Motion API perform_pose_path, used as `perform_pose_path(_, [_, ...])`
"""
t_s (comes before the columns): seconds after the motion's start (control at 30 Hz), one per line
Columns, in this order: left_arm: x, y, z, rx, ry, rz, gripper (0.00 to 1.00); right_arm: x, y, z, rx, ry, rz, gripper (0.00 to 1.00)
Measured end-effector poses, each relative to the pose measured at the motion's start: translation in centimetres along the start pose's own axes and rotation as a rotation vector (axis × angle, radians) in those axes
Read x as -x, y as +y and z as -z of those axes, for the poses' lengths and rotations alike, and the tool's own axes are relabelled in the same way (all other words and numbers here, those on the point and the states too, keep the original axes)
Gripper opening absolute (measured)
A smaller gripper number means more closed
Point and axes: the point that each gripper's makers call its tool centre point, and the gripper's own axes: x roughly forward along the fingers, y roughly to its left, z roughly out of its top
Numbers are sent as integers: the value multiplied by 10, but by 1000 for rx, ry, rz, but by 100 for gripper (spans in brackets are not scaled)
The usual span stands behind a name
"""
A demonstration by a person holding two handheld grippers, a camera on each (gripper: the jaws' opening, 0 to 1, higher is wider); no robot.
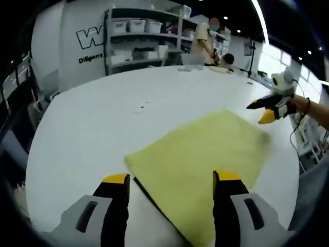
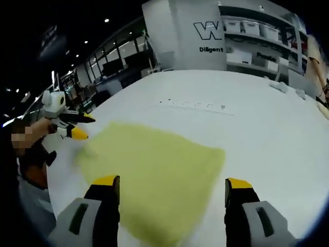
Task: Fold the garment on the visible template until the final outline fits inside the template.
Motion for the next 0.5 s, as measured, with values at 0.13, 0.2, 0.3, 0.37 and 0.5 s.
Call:
perform_pose_path(0.13, [8, -4, 8, -5, -2, 16, 75, 4, 8, 10, 12, 7, -25, 87])
perform_pose_path(0.2, [13, -6, 12, -9, -1, 24, 77, 7, 12, 18, 22, 15, -32, 88])
perform_pose_path(0.3, [19, -9, 20, -4, 13, 39, 77, 12, 14, 29, 41, 26, -31, 88])
perform_pose_path(0.37, [23, -11, 24, 3, 11, 53, 78, 14, 17, 36, 42, 34, -38, 89])
perform_pose_path(0.5, [31, -14, 30, -2, 5, 61, 80, 18, 21, 48, 45, 29, -39, 91])
